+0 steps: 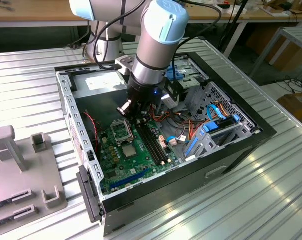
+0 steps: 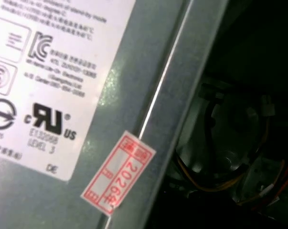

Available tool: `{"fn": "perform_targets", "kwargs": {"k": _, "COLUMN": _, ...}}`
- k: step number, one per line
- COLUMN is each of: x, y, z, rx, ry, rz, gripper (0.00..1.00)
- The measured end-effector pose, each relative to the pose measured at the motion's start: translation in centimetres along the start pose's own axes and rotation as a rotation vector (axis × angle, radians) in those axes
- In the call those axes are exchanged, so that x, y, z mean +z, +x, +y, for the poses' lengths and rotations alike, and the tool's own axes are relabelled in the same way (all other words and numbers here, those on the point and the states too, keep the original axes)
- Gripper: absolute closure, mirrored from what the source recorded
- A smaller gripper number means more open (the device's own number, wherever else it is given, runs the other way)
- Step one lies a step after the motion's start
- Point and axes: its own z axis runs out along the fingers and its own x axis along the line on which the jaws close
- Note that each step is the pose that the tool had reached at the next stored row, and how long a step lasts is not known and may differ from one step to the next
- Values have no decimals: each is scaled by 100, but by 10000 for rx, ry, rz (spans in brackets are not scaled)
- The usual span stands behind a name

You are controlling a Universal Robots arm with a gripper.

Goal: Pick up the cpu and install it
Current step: 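Close the cpu cover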

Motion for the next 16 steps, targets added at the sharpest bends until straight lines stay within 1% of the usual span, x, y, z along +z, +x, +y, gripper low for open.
{"fn": "perform_targets", "kwargs": {"k": 11, "x": -22, "y": 1, "z": 2, "rx": 3, "ry": 20, "rz": 6, "gripper": 89}}
{"fn": "perform_targets", "kwargs": {"k": 14, "x": -26, "y": 1, "z": 2, "rx": 5, "ry": 51, "rz": 20, "gripper": 89}}
{"fn": "perform_targets", "kwargs": {"k": 16, "x": -28, "y": 1, "z": 2, "rx": 9, "ry": 98, "rz": 38, "gripper": 89}}
